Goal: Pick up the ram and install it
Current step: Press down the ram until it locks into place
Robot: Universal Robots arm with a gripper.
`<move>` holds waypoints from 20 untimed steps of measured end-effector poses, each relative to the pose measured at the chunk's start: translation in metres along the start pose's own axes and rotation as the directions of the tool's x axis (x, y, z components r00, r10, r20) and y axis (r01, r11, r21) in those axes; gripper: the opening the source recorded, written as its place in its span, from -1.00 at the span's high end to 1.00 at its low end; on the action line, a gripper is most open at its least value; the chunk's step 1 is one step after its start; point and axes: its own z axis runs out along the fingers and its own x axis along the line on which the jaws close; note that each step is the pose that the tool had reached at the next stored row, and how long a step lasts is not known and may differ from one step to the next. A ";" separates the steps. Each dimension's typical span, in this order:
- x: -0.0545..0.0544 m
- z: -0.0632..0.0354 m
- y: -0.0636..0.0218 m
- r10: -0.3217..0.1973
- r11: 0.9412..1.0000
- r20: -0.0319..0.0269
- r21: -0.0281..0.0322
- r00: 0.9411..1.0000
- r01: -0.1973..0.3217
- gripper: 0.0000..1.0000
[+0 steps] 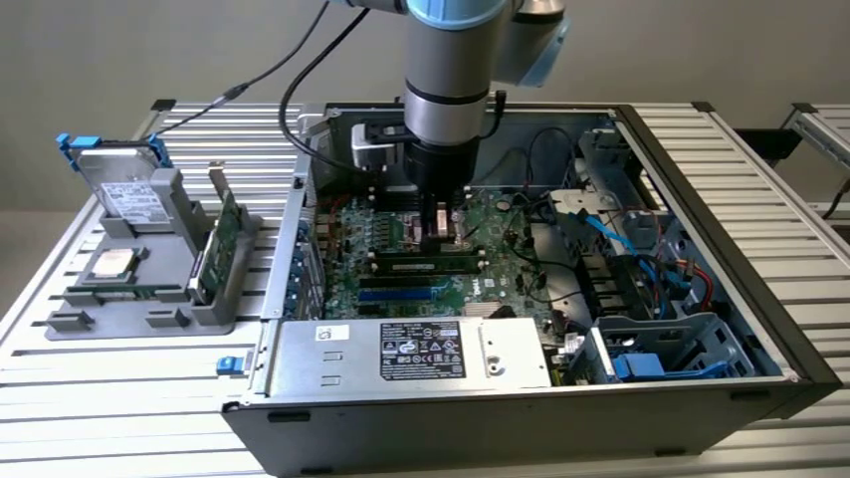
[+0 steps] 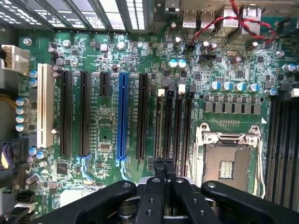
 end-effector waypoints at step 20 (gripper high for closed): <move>0.000 -0.0098 0.0002 0.000 1.000 0.000 -0.003 1.000 0.000 0.80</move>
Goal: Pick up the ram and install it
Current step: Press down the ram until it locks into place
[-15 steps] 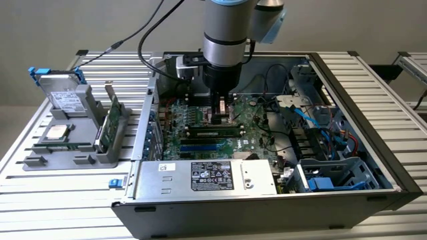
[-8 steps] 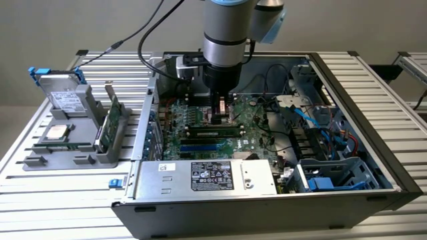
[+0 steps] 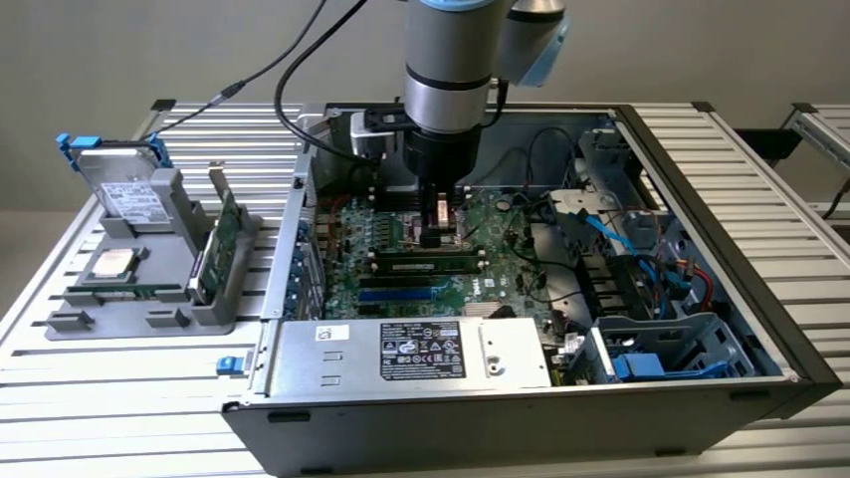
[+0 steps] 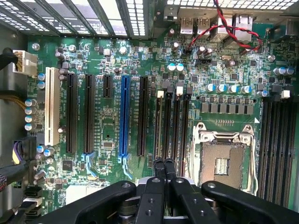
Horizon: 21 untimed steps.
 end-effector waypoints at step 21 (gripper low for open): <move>0.000 0.0020 0.0000 0.297 0.955 0.008 0.000 0.955 -0.297 0.80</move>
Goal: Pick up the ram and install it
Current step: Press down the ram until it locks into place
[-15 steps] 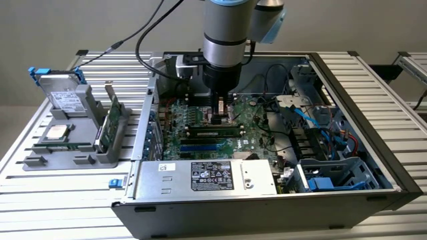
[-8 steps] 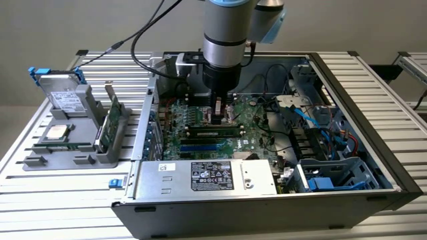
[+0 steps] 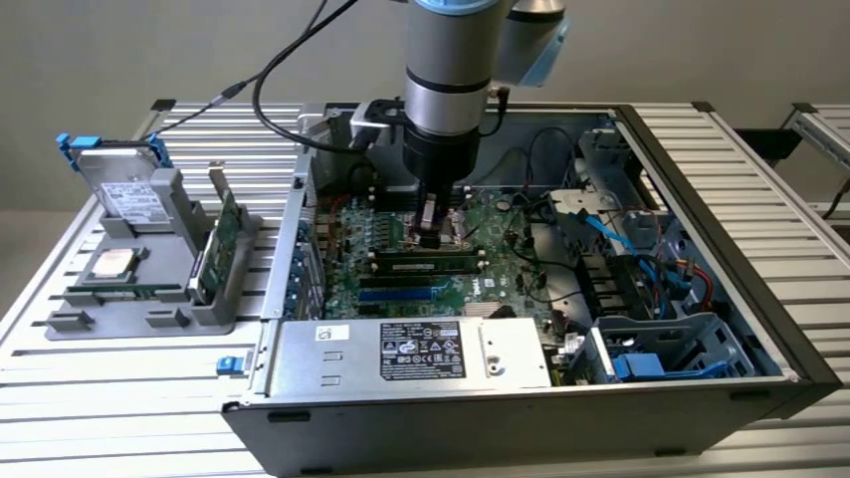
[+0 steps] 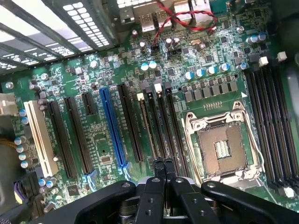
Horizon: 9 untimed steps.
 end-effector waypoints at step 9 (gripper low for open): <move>0.000 0.0012 0.0000 0.140 0.990 0.004 0.000 0.990 -0.140 0.80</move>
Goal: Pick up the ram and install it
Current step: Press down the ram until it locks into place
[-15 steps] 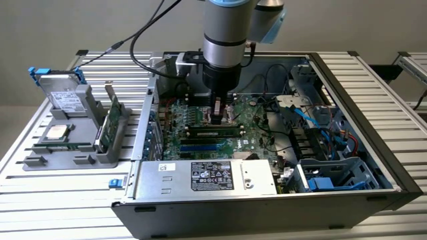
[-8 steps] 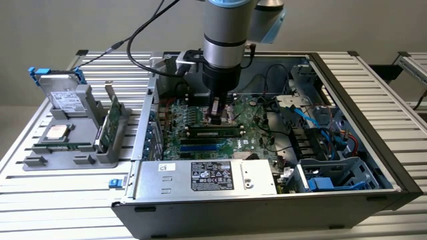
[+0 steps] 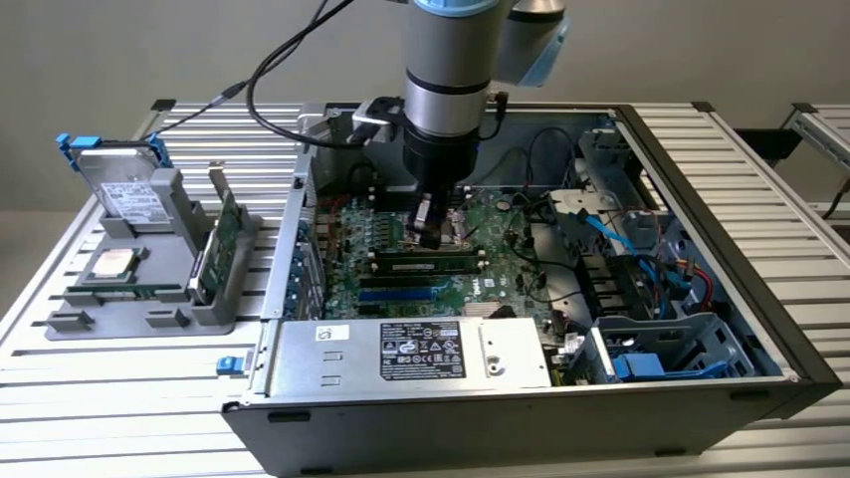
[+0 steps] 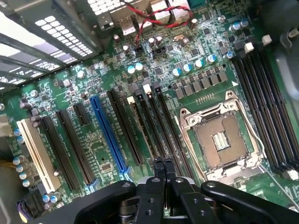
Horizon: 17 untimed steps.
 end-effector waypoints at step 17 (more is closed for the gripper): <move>0.000 0.0015 -0.0001 0.278 0.961 0.007 0.000 0.960 -0.278 0.80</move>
